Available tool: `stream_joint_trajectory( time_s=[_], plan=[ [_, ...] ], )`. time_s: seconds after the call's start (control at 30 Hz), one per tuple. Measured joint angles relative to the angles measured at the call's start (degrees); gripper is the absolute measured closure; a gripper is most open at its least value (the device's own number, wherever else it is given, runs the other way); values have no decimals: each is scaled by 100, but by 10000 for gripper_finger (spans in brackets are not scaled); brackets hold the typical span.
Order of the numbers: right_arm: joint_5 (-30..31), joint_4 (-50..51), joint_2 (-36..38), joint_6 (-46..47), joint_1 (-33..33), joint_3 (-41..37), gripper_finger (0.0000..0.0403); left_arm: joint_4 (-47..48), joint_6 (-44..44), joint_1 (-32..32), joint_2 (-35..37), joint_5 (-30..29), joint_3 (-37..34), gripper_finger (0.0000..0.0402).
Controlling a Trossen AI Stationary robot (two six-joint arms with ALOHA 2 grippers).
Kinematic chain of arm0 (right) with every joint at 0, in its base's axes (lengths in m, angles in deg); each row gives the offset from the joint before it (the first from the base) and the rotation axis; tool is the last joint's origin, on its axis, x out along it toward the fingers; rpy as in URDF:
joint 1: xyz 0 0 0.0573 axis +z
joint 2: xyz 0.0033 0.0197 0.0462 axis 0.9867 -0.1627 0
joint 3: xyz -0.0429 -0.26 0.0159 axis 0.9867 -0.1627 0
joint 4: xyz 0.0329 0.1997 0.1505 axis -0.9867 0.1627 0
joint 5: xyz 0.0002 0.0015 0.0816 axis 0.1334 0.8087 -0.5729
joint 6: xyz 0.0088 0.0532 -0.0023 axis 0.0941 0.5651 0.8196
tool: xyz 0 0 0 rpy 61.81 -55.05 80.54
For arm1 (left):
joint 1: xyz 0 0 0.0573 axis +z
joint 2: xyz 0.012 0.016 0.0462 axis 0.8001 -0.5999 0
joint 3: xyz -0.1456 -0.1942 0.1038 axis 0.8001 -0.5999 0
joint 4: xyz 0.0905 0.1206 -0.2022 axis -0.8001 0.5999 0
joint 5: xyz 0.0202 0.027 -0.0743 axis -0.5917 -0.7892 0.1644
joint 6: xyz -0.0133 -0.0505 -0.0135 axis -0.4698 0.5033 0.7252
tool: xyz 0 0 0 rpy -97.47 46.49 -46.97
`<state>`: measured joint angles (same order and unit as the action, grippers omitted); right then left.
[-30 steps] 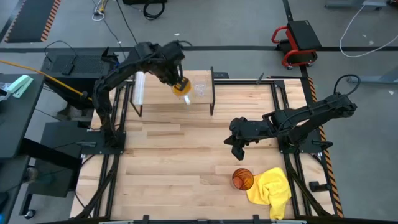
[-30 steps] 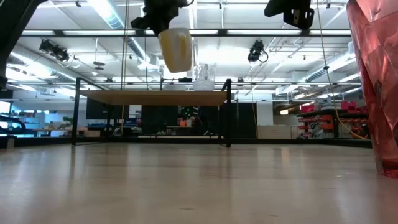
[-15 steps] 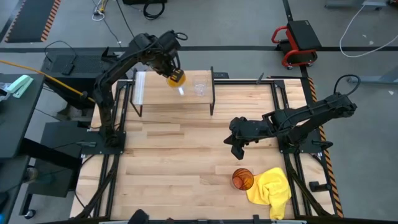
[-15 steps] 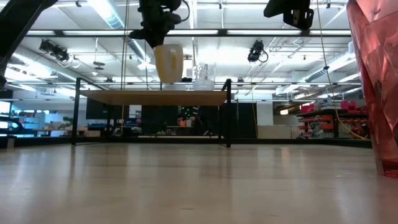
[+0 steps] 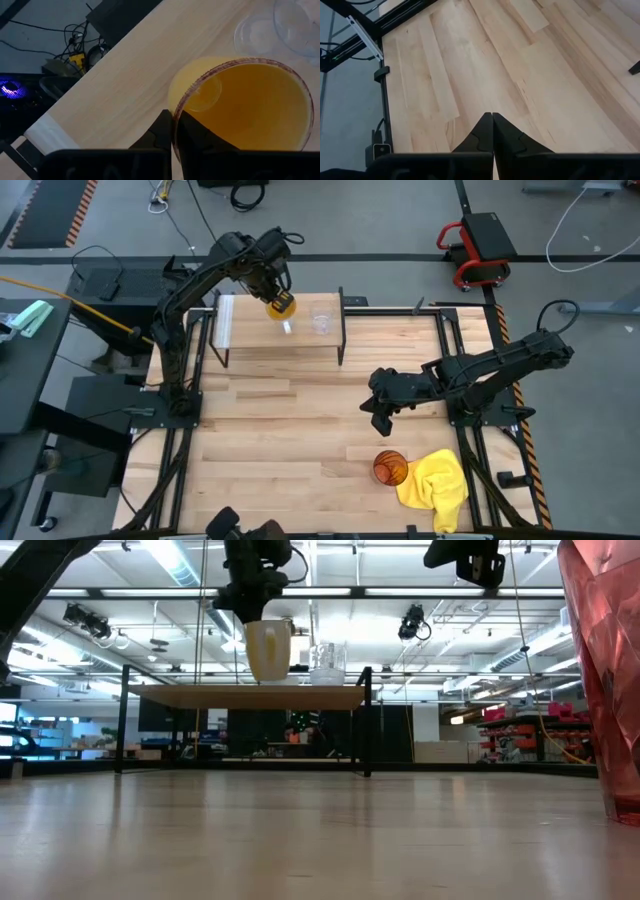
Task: Stack small to large cups/mugs on shelf
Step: Put the yellow mug on the shelf
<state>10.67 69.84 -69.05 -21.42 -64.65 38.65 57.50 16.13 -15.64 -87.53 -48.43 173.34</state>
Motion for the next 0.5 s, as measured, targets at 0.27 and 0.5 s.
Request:
stream_joint_trajectory(
  time_s=[0.27,0.5],
  plan=[
    [0,-1,0,0,0,0,399,1,-214,28,4,246,-489,385],
    [0,-1,0,0,0,0,399,-7,-192,83,20,277,-562,382]
  ],
)
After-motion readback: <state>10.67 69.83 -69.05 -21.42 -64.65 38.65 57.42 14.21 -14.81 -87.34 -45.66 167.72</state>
